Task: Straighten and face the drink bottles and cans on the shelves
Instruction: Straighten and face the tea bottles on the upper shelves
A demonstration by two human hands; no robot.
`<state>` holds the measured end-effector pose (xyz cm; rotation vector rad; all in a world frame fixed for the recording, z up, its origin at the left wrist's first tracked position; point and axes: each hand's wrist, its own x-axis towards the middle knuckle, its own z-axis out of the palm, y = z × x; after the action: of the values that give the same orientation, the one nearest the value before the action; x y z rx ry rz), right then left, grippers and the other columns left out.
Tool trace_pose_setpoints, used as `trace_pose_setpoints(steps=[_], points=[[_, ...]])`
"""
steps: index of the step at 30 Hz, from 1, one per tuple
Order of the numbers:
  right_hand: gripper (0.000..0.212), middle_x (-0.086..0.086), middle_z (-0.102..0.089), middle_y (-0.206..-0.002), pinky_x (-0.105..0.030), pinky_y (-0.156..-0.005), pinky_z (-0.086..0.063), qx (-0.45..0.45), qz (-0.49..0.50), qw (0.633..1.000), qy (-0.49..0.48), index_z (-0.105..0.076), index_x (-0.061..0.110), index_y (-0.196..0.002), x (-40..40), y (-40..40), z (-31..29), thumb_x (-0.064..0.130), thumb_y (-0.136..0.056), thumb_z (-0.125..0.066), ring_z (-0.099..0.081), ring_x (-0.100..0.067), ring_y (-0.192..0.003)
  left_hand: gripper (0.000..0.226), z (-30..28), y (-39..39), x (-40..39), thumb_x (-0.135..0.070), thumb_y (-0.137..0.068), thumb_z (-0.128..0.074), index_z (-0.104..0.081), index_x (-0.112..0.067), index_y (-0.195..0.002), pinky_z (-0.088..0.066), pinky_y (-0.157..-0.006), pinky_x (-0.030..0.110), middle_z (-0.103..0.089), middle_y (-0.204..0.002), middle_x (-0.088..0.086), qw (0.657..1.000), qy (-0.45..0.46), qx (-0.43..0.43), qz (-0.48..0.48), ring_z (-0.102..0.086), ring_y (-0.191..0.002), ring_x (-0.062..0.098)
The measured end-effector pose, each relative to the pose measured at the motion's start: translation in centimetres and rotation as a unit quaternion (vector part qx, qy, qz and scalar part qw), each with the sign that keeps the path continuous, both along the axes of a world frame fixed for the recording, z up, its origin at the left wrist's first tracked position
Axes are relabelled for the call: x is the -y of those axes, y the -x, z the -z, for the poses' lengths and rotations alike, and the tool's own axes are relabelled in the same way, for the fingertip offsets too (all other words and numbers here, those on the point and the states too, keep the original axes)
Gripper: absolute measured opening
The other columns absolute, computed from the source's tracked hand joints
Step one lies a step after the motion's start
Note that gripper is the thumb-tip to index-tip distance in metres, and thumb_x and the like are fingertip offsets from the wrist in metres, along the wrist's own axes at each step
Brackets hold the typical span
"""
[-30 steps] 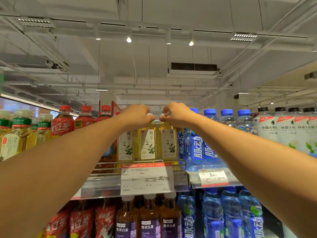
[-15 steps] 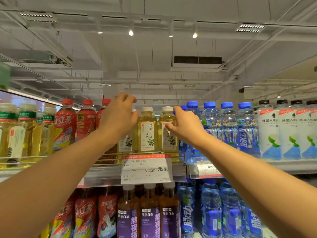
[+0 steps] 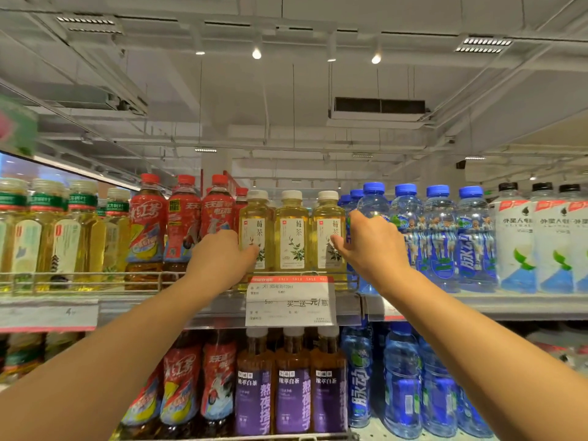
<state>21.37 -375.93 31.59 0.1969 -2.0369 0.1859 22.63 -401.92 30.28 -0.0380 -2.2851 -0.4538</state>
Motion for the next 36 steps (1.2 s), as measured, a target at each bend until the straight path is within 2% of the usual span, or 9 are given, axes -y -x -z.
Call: trace_pose_setpoints(steps=[4, 9, 12, 17, 21, 25, 29, 32, 36], points=[[0.037, -0.005, -0.067, -0.083, -0.044, -0.069, -0.058, 0.052, -0.029, 0.998, 0.032, -0.058, 0.016, -0.092, 0.8, -0.1, 0.0, 0.052, -0.094, -0.063, -0.065, -0.029, -0.080, 0.043, -0.2, 0.6, 0.0, -0.058, -0.096, -0.051, -0.067, -0.018, -0.096, -0.056, -0.061, 0.035, -0.068, -0.077, 0.000, 1.000, 0.008, 0.015, -0.021, -0.065, -0.071, 0.020], [0.043, -0.002, -0.069, -0.058, -0.040, -0.061, -0.061, 0.124, -0.079, 0.984, 0.101, -0.065, 0.012, -0.073, 0.3, 1.0, 0.1, 0.051, -0.091, -0.068, -0.069, -0.018, -0.056, 0.048, -0.4, 0.7, 0.0, -0.062, -0.096, -0.050, -0.062, -0.018, -0.081, -0.058, -0.060, 0.037, -0.064, -0.070, -0.001, 1.000, 0.008, 0.017, -0.019, -0.064, -0.066, 0.019], [0.038, 0.000, -0.070, -0.054, -0.035, -0.062, -0.062, 0.159, -0.122, 0.974, 0.108, -0.069, 0.012, -0.073, 0.3, 1.0, -0.3, 0.043, -0.093, -0.070, -0.069, -0.009, -0.048, 0.046, -0.7, 0.6, -0.1, -0.057, -0.098, -0.051, -0.059, -0.017, -0.078, -0.052, -0.057, 0.034, -0.063, -0.070, 0.000, 1.000, -0.001, 0.027, 0.001, -0.062, -0.066, 0.019], [0.037, 0.000, -0.070, -0.055, -0.033, -0.062, -0.062, 0.180, -0.134, 0.967, 0.117, -0.068, 0.013, -0.073, 0.2, 1.0, -0.3, 0.044, -0.093, -0.070, -0.069, -0.008, -0.048, 0.044, -0.3, 0.4, -0.8, -0.057, -0.100, -0.046, -0.054, -0.017, -0.084, -0.041, -0.053, 0.031, -0.057, -0.074, 0.000, 0.999, 0.004, 0.024, -0.022, -0.056, -0.068, 0.020], [0.030, 0.001, -0.076, -0.075, -0.039, -0.062, -0.064, 0.184, -0.145, 0.966, 0.111, -0.070, 0.015, -0.087, 0.3, 0.5, 0.4, 0.043, -0.095, -0.069, -0.071, -0.010, -0.053, 0.047, -0.1, 0.3, -0.8, -0.061, -0.099, -0.046, -0.055, -0.015, -0.089, -0.054, -0.062, 0.038, -0.061, -0.080, 0.005, 0.999, 0.010, 0.011, -0.036, -0.061, -0.075, 0.027], [0.026, 0.002, -0.077, -0.091, -0.044, -0.069, -0.063, 0.202, -0.189, 0.951, 0.136, -0.068, 0.015, -0.111, 0.3, -0.7, 1.7, 0.036, -0.096, -0.068, -0.073, -0.012, -0.059, 0.052, 0.3, 0.3, -0.6, -0.062, -0.096, -0.050, -0.058, -0.011, -0.106, -0.054, -0.066, 0.039, -0.066, -0.095, 0.008, 0.999, -0.016, 0.017, -0.021, -0.063, -0.083, 0.029], [0.046, -0.001, -0.070, -0.121, -0.045, -0.088, -0.059, 0.183, -0.173, 0.953, 0.169, -0.059, 0.016, -0.134, -0.4, -3.2, 3.4, 0.037, -0.094, -0.068, -0.072, -0.019, -0.094, 0.052, 1.3, -0.5, -1.0, -0.053, -0.093, -0.061, -0.045, -0.014, -0.124, -0.056, -0.072, 0.044, -0.068, -0.111, 0.011, 0.995, -0.091, -0.030, 0.031, -0.066, -0.097, 0.035], [0.044, 0.002, -0.067, -0.128, -0.038, -0.100, -0.051, 0.166, -0.154, 0.958, 0.175, -0.061, 0.018, -0.133, -1.9, -5.2, 5.0, 0.036, -0.093, -0.066, -0.064, -0.016, -0.113, 0.044, 1.9, -2.1, -2.5, -0.045, -0.094, -0.060, -0.041, -0.021, -0.126, -0.057, -0.069, 0.045, -0.069, -0.094, 0.006, 0.985, -0.113, -0.094, 0.087, -0.066, -0.083, 0.029], [0.036, 0.006, -0.071, -0.120, -0.044, -0.092, -0.057, 0.193, -0.146, 0.950, 0.199, -0.067, 0.019, -0.124, -4.1, -7.1, 7.9, 0.036, -0.092, -0.065, -0.069, -0.014, -0.100, 0.020, 3.5, -4.0, -5.8, -0.034, -0.094, -0.060, -0.050, -0.027, -0.110, -0.046, -0.061, 0.036, -0.061, -0.075, -0.009, 0.975, -0.036, -0.123, 0.181, -0.057, -0.068, 0.013]])
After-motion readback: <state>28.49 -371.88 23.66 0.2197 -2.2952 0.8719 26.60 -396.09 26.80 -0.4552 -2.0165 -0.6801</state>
